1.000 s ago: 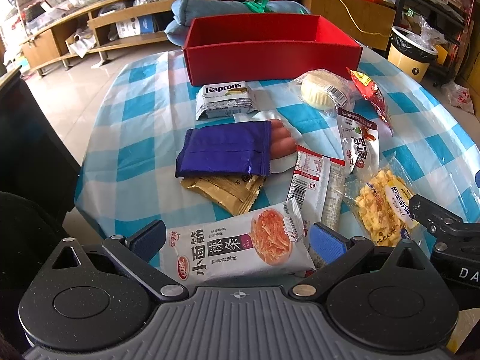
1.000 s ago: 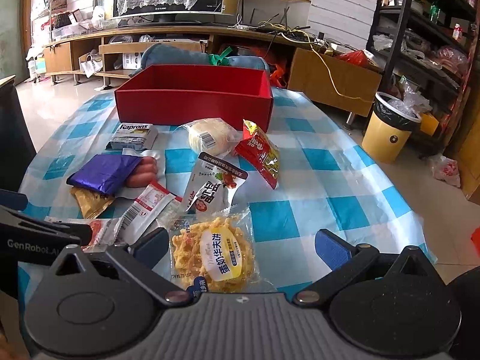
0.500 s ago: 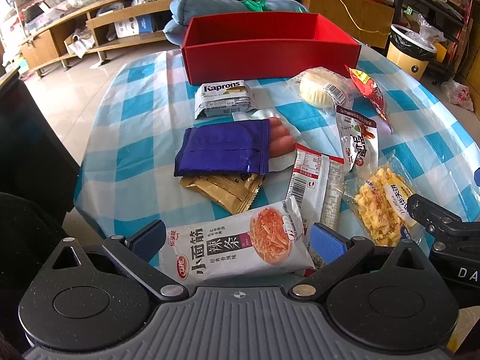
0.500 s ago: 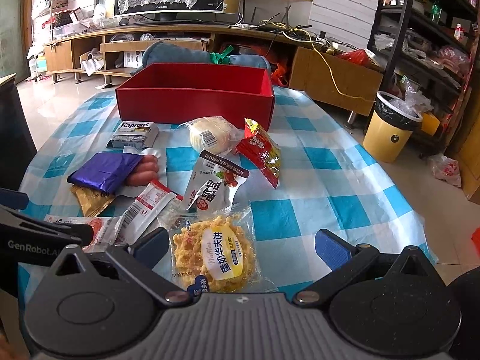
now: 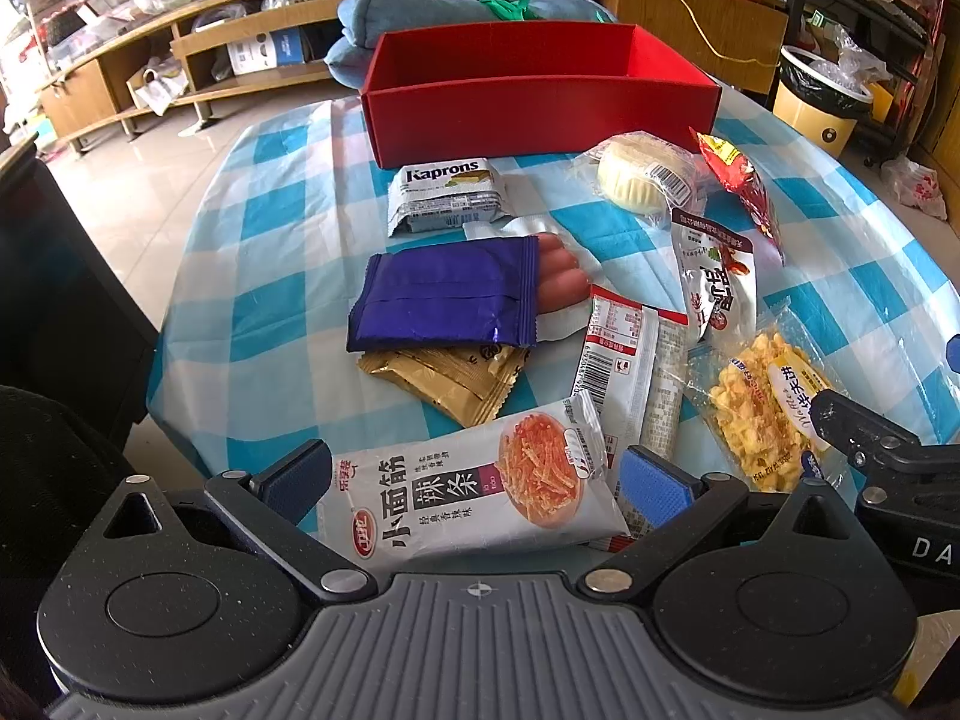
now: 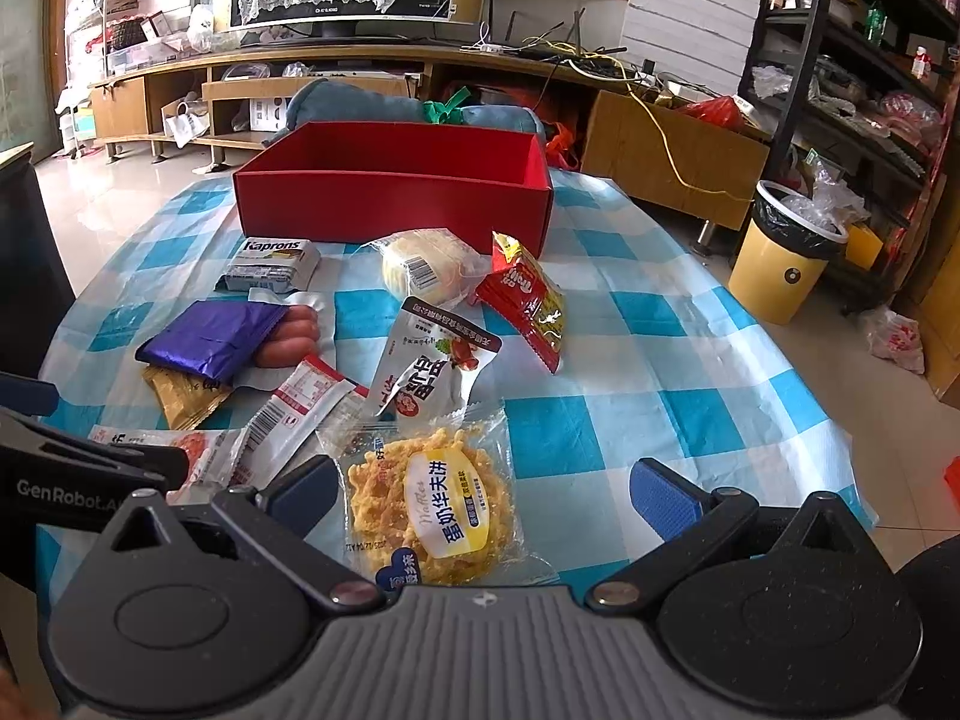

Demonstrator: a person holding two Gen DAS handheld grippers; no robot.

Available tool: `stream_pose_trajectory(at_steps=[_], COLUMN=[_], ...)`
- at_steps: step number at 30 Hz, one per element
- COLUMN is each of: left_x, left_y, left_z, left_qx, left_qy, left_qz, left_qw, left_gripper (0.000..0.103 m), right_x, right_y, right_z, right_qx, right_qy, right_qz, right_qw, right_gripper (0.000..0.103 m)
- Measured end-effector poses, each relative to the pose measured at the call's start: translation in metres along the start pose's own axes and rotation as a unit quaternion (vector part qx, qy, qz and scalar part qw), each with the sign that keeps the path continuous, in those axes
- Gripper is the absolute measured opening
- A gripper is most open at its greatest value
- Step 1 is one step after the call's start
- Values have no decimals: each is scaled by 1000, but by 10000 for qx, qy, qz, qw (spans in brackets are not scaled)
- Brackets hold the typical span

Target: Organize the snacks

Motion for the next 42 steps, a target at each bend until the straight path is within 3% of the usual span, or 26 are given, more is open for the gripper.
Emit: stream_pose_trajectory(at_steps=[42], left_x=[-2], left_y=[1], left_z=[-1], left_qx=[71], left_qy=[-62], left_qz=[-41], left_qw=[9999], left_gripper=[103], right_x=[2], right_y=[-2], right_z=[-1], right_qx=[92], right_qy=[66], right_qz=[32], right_qw=[9999], right_gripper=[100])
Point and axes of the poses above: each gripper's, at about its wrist camera, not at the fingertips, and y roughly against the way its jaws point, x to its left, z to its top, the point moved 1 cm from there along -y, roughly the way its jaws point, and after that the axes turned 15 degrees about x, right-handed, at the moved point
